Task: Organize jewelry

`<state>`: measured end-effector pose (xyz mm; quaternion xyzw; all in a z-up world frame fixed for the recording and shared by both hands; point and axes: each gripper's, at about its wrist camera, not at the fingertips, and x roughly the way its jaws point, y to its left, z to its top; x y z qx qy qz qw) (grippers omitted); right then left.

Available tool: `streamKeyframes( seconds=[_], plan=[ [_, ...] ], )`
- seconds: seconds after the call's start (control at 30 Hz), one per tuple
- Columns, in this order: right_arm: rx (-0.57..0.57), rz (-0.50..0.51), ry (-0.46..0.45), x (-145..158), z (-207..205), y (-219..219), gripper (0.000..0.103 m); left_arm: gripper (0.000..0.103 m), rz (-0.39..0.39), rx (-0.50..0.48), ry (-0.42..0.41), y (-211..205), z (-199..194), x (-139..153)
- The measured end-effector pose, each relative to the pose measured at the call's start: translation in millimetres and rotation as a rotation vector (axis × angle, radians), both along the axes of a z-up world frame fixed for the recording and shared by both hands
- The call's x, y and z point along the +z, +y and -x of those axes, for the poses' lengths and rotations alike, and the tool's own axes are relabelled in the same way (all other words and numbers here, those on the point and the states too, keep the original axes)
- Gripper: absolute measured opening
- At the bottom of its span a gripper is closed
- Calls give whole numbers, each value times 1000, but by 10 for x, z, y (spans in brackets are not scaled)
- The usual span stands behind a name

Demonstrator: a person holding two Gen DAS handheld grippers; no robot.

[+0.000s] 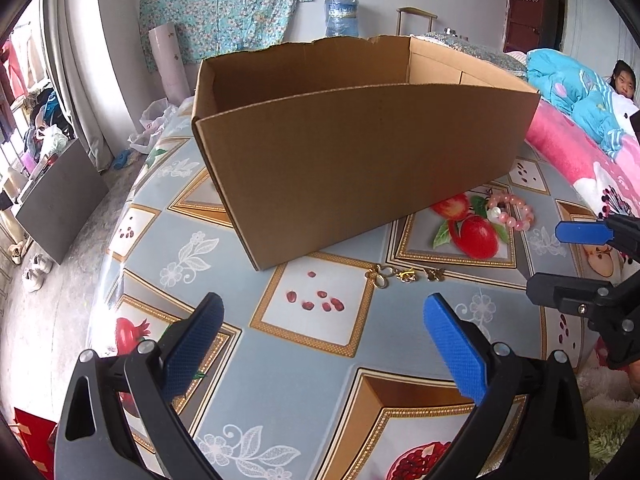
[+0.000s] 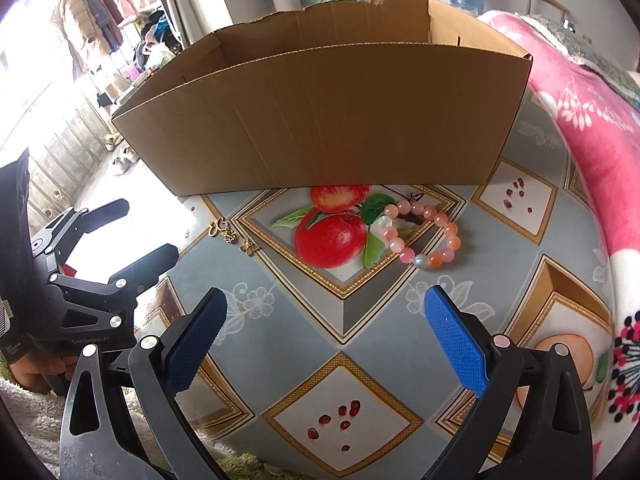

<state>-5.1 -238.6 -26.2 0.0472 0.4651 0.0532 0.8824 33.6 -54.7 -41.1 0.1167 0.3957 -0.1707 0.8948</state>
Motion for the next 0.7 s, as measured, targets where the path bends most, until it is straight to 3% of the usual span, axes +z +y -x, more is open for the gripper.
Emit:
streamKeyframes(
  seconds=[0.7],
  plan=[
    [45, -3, -18, 4, 66, 87, 95, 98, 20, 28, -31, 144, 69, 72]
  ],
)
